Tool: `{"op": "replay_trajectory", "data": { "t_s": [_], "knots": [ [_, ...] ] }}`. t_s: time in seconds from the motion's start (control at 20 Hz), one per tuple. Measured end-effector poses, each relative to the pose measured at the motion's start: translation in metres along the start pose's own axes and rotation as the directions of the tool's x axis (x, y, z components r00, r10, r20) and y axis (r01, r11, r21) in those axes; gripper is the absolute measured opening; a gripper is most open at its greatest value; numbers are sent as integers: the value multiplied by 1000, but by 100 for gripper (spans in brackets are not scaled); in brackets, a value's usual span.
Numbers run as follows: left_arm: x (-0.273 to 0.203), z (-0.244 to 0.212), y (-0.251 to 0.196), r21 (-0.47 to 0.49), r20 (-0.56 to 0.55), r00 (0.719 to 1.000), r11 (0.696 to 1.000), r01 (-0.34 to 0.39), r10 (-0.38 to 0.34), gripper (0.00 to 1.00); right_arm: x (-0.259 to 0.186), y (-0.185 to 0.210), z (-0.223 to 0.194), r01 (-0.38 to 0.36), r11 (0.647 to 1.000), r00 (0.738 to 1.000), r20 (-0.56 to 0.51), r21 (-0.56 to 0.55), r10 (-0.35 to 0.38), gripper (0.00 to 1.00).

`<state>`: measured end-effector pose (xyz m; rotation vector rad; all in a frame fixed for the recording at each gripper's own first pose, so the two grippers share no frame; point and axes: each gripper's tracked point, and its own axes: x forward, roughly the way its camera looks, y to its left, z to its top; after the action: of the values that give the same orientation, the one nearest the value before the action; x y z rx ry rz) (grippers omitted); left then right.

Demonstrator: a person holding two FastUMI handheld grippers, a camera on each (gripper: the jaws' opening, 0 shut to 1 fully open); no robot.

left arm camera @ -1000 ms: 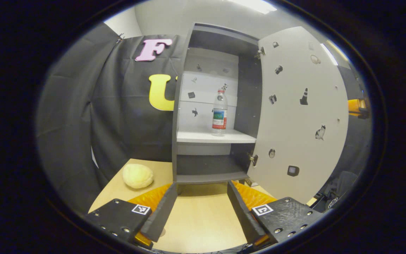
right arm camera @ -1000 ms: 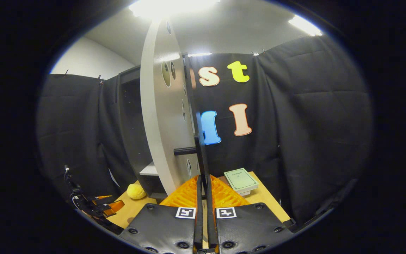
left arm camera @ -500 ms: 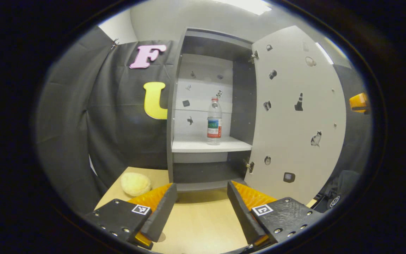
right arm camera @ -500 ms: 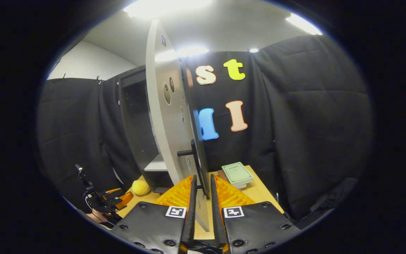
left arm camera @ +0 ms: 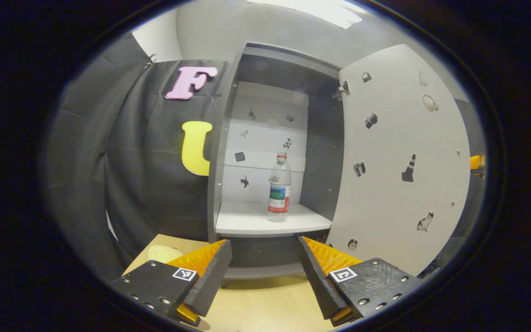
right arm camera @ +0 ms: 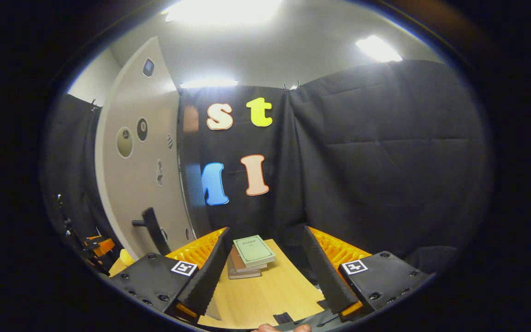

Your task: Open the cabinet door with the right hand, grasp the bottle in the cabinet with the left hand and place it on the coaster, then close the cabinet door with the right hand.

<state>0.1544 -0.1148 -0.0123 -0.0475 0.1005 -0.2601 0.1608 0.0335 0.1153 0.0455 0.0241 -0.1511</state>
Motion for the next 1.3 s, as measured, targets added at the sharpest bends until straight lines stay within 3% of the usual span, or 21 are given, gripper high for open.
{"op": "replay_trajectory", "data": {
  "t_s": [0.15,0.2,0.25,0.35,0.55,0.75,0.95,1.1,1.3],
  "knots": [
    [46,13,-2,0,-36,999,1000,5,-5,89,40,5,-12,-38,998,999,-12,54,38,98],
    [64,12,-5,-21,-57,998,1000,9,-10,89,51,4,-17,-44,996,999,-16,72,45,93],
    [79,15,-7,-43,-68,998,999,11,-14,89,62,1,-23,-42,995,999,-26,92,45,98],
    [109,20,-6,-72,-78,997,997,7,-12,92,82,-2,-36,-45,992,998,-46,118,50,98],
    [158,28,-9,-25,-68,998,1000,-6,5,89,113,-11,-51,-31,997,997,-68,76,37,98],
    [197,39,-25,17,-49,999,1000,13,-13,86,136,-16,-57,-22,1000,997,-78,8,22,98],
    [233,42,-40,63,-40,999,998,27,-24,85,155,-20,-60,-35,999,995,-88,33,38,98],
    [256,39,-38,86,-38,999,996,-11,14,89,165,-28,-66,-25,998,994,-102,54,30,98],
    [278,30,-39,47,-43,999,999,-5,7,88,171,-35,-68,-10,996,994,-109,92,20,98]
  ]
}}
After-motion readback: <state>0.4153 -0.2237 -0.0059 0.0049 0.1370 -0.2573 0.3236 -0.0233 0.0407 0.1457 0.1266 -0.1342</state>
